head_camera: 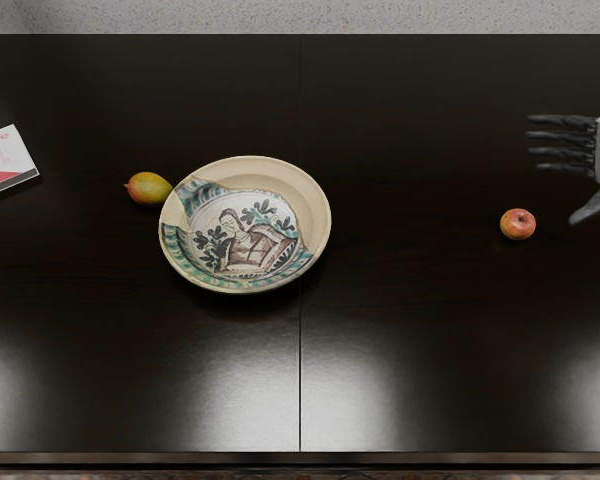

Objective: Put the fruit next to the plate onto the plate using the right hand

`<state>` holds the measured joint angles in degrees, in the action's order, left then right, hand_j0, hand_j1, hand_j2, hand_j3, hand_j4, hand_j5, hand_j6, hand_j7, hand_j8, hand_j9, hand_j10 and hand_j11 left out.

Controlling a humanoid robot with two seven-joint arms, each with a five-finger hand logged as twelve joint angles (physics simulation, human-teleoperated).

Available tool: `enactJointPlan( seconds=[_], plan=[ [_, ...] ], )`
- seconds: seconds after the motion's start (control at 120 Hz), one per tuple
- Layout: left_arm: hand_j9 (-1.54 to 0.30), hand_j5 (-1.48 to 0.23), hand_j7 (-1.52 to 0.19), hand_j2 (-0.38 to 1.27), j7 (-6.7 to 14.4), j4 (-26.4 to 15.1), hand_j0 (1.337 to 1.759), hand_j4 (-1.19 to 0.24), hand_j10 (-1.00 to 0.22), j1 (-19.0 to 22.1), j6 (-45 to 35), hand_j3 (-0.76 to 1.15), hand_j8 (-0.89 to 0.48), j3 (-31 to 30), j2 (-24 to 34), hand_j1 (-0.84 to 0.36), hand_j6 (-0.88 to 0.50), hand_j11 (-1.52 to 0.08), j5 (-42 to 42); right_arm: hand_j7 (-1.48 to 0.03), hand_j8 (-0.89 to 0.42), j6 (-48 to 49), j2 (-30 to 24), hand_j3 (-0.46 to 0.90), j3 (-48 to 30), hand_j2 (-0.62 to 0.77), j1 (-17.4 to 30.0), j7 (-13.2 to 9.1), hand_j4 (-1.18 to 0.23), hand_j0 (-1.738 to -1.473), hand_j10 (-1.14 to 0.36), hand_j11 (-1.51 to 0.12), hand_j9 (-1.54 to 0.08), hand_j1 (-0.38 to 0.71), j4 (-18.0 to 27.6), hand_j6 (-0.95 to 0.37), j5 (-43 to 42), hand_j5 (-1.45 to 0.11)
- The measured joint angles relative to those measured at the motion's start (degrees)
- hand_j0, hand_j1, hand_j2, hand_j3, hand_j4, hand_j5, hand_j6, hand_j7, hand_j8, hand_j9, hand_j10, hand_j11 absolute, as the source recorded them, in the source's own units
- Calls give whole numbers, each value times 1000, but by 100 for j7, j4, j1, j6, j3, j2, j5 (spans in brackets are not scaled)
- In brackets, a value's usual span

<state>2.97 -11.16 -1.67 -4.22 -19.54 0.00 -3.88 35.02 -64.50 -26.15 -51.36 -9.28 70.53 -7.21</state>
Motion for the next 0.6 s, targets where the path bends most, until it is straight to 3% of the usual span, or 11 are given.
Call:
enactJointPlan(
  seconds=[0.167,0.3,0.383,0.533,0.6],
  plan=[
    [-304,-304,-304,47,-1,0,1658,-234,-234,0,0,0,-234,1,0,69,-234,-304,0,-54,-42,0,-2,0,4,-7,1,-93,-42,-1658,-42,-53,-53,-301,102,-42,-78,-54],
    [-304,-304,-304,47,0,0,1658,-234,-234,0,0,0,-234,0,0,69,-234,-304,0,-73,-58,-114,254,0,-35,-10,-65,-866,-57,-1658,-57,-73,-73,-283,74,-58,-662,-73],
    [-304,-304,-304,47,-1,0,1658,-234,-234,0,0,0,-234,0,0,69,-234,-304,0,-68,-54,-513,323,0,-45,-9,-135,-1070,-54,-1658,-54,-68,-68,-288,155,-55,-1276,-68],
    [-304,-304,-304,47,1,0,1658,-234,-234,0,0,0,-234,1,0,69,-234,-304,0,-64,-53,-1919,459,0,-15,-9,-170,-1242,-53,-1658,-52,-64,-64,-292,630,-54,-2726,-65],
    [-304,-304,-304,47,1,0,1658,-234,-234,0,0,0,-234,-1,0,69,-234,-304,0,-61,-51,-2632,647,0,16,-8,-146,-1576,-51,-1658,-50,-61,-61,-295,863,-52,-3501,-61]
  ],
)
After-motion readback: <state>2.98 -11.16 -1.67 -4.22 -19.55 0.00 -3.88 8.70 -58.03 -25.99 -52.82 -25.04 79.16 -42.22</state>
